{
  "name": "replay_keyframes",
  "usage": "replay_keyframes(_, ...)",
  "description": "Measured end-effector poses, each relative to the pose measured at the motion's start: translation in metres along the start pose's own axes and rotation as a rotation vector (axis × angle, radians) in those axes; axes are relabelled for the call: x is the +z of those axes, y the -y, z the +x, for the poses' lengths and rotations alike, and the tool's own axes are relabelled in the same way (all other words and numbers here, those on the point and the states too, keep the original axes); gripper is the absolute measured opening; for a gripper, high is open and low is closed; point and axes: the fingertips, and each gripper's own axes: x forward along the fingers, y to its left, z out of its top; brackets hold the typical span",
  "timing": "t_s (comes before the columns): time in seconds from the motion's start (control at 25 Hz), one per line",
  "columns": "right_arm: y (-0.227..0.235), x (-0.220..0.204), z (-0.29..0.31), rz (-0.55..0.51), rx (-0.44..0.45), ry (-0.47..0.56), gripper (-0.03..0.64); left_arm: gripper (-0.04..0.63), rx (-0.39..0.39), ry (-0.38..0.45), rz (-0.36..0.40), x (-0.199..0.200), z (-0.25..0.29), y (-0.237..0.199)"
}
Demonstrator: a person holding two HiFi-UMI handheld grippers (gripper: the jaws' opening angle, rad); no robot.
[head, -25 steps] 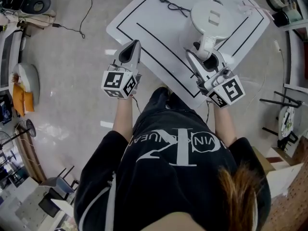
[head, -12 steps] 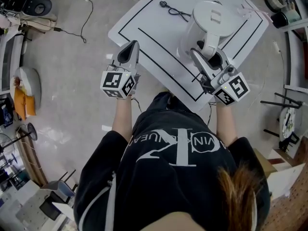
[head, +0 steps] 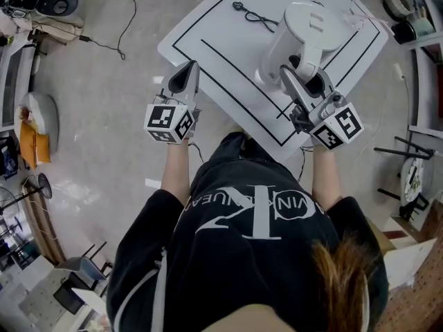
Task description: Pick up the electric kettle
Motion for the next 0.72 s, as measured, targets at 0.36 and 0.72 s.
replay_keyframes(0.36, 0.005, 0.007, 0.002, -0.041, -0.007, 0.003, 0.133, 0.011, 0.007, 0.0, 0.001, -0.001, -0.001, -0.003)
replay_keyframes(0.72, 0.006, 0.022, -0.004, -0.067, -0.021, 0.019, 0.133, 0.011, -0.01, 0.02, 0.013, 0.01, 0.003, 0.002)
